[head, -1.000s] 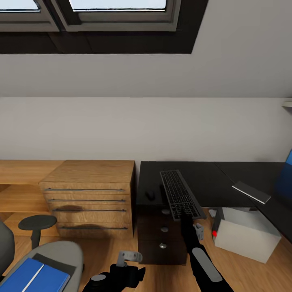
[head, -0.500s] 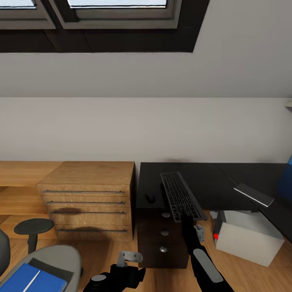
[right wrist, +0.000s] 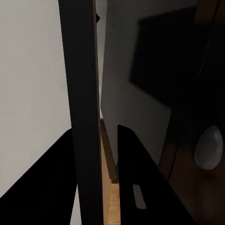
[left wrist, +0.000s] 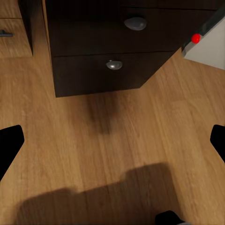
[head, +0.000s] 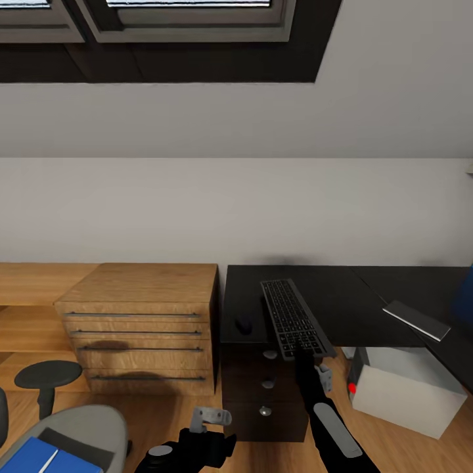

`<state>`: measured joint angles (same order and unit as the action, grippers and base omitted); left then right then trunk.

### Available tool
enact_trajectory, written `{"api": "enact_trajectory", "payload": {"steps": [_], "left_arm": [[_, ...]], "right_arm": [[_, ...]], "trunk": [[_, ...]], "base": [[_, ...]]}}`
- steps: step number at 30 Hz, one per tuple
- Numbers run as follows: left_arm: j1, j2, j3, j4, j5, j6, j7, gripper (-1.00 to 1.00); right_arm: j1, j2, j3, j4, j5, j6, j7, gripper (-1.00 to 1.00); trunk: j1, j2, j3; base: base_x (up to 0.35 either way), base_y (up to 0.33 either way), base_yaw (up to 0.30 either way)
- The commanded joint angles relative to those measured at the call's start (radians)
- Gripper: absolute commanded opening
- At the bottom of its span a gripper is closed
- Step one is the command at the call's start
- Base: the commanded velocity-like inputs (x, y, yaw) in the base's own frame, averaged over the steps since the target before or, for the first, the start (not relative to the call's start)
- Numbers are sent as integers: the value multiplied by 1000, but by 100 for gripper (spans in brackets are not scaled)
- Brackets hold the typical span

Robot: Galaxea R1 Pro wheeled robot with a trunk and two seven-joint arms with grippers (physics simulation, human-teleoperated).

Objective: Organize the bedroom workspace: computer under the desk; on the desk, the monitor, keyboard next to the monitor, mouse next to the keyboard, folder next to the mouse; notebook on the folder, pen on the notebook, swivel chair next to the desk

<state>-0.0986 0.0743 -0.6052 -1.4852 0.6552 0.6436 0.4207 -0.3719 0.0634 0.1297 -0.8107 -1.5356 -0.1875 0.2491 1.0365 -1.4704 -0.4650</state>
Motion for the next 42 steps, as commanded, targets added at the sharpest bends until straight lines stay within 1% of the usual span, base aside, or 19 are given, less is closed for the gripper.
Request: {"api": "enact_trajectory", "payload": {"steps": [1,3,4,8,16,26,28,29,34,36,42], "left_arm": [[-1,1,-2,-1,11,1,10,100],[-1,1,-2,-1,11,1,10,100],[-1,1,-2,-1,11,1,10,100],[-1,1,-2,-1,11,1,10,100],[-1,1,-1,-1,11,1,10,100],[-1,1,-1,-1,11,1,10,100],[-1,-1,-1,2,12,1,13,100],[-1,-2,2,27,8,-1,17,100],[-1,-4,2,54,5,-2,19,100],[-1,-6,2,98,3,-4,18,100],[-1,-7,1,120,-1,-6,18,100]], "right_arm": [[-1,-1,4,1,-11,-6,4,-100],[-1,-1,4,0,-10,-6,-1,-100],[-1,-1,4,0,-9,-6,-11,100],[-1,-1,4,-1,-8,-6,-37,100],[-1,-1,4,-2,-8,-6,-45,100],[-1,-2,2,-2,-8,-6,-46,100],[-1,-4,2,-2,-8,-6,-46,100],[-1,-8,2,-2,-8,-6,-46,100],[-2,-13,2,-2,-7,-7,-47,100],[-2,-15,2,-1,-7,-10,-48,100],[-2,-17,2,-1,-8,-10,-48,100]], "trunk": [[0,-1,-1],[0,-1,-1],[0,-1,-1],[0,-1,-1],[0,-1,-1],[0,-1,-1],[0,-1,-1],[0,-1,-1],[0,-1,-1],[0,-1,-1],[0,-1,-1]], "base": [[2,0,0],[2,0,0],[0,0,0],[0,0,0],[-16,0,0],[-300,-23,0],[-294,-168,0],[-244,-240,0],[-199,-275,0],[-56,-327,0],[-13,-341,0]]}}
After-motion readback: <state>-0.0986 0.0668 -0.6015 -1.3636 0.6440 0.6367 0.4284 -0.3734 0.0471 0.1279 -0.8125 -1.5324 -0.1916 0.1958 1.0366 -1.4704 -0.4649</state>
